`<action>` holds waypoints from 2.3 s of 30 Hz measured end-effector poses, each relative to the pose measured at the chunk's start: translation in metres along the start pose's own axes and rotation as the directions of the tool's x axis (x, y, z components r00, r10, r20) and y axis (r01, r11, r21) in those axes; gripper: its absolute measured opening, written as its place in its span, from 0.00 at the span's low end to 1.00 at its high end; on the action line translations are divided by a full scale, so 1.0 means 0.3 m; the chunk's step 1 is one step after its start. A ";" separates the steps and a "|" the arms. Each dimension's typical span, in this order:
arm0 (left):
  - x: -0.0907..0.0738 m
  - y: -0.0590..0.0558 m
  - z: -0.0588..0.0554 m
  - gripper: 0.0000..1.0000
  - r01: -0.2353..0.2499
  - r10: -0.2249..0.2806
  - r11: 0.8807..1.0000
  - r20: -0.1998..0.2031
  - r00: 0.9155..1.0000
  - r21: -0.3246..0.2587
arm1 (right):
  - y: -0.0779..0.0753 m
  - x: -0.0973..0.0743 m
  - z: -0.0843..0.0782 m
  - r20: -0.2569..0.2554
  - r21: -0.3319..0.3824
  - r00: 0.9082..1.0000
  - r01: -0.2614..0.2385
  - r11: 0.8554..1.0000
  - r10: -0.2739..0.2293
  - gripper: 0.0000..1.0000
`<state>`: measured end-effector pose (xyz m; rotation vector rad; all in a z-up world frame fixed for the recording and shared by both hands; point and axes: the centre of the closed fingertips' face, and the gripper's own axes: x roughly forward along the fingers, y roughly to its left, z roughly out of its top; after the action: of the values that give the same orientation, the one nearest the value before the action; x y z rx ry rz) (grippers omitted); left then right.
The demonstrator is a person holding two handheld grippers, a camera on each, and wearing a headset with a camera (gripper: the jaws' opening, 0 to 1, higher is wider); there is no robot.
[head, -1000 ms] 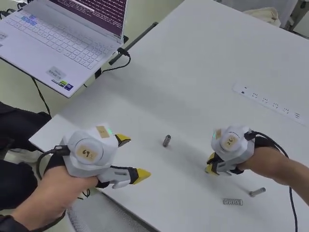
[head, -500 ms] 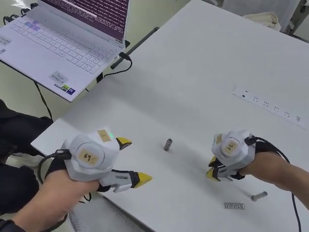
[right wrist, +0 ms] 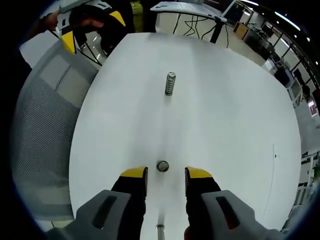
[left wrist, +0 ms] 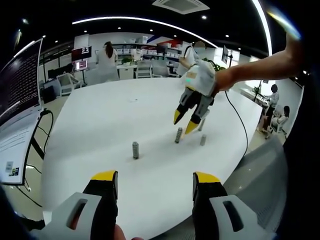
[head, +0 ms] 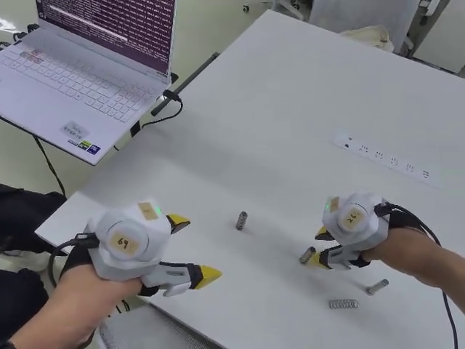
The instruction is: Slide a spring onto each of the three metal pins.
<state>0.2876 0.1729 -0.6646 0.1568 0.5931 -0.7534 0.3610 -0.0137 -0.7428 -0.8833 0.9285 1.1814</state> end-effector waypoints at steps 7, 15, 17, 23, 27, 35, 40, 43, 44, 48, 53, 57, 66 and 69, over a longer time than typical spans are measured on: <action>-0.010 0.000 0.009 0.56 0.002 -0.002 1.000 0.009 1.000 0.008 | -0.006 -0.053 0.009 0.055 0.071 0.996 0.059 0.996 -0.063 0.29; -0.017 -0.006 0.020 0.56 0.007 -0.007 1.000 0.015 1.000 0.017 | -0.004 -0.104 -0.006 0.107 0.152 0.985 0.117 0.981 -0.134 0.29; -0.018 -0.004 0.024 0.56 0.007 -0.007 1.000 0.021 1.000 0.013 | 0.000 -0.120 -0.004 0.132 0.187 0.979 0.129 0.974 -0.155 0.29; -0.015 0.004 0.033 0.56 0.010 -0.010 1.000 0.021 1.000 0.019 | 0.017 -0.153 -0.036 0.166 0.262 0.964 0.158 0.952 -0.206 0.29; -0.006 0.006 0.048 0.56 0.019 -0.020 0.999 0.022 1.000 0.028 | 0.035 -0.170 -0.071 0.168 0.297 0.959 0.173 0.939 -0.230 0.30; 0.040 -0.023 0.075 0.56 0.065 -0.066 0.996 0.014 0.998 0.064 | 0.058 -0.233 -0.109 0.206 0.389 0.932 0.202 0.899 -0.299 0.33; 0.079 -0.065 0.077 0.56 0.107 -0.107 0.990 -0.005 0.994 0.091 | 0.073 -0.287 -0.128 0.230 0.439 0.908 0.223 0.870 -0.349 0.34; 0.095 -0.090 0.083 0.55 0.129 -0.128 0.986 -0.014 0.992 0.104 | 0.081 -0.310 -0.147 0.231 0.466 0.899 0.234 0.853 -0.373 0.35; 0.101 -0.099 0.085 0.55 0.137 -0.136 0.985 -0.015 0.991 0.107 | 0.085 -0.317 -0.154 0.230 0.472 0.896 0.239 0.849 -0.380 0.36; 0.132 -0.140 0.096 0.55 0.176 -0.174 0.975 -0.030 0.984 0.133 | 0.105 -0.360 -0.194 0.227 0.516 0.876 0.263 0.815 -0.426 0.37; 0.161 -0.167 0.109 0.55 0.206 -0.202 0.967 -0.039 0.979 0.153 | 0.130 -0.398 -0.241 0.217 0.561 0.856 0.284 0.777 -0.469 0.38; 0.176 -0.183 0.119 0.55 0.223 -0.218 0.960 -0.046 0.975 0.167 | 0.152 -0.426 -0.277 0.205 0.617 0.831 0.301 0.727 -0.517 0.39; 0.195 -0.185 0.116 0.55 0.236 -0.229 0.955 -0.059 0.972 0.178 | 0.268 -0.404 -0.333 0.192 0.713 0.813 0.269 0.647 -0.550 0.45; 0.200 -0.191 0.113 0.55 0.239 -0.231 0.954 -0.064 0.971 0.179 | 0.293 -0.399 -0.351 0.178 0.733 0.809 0.270 0.624 -0.560 0.45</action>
<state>0.2981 0.0840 -0.6658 0.2778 0.5872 -1.0399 0.2460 -0.1386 -0.6771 -0.2056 0.6743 0.4802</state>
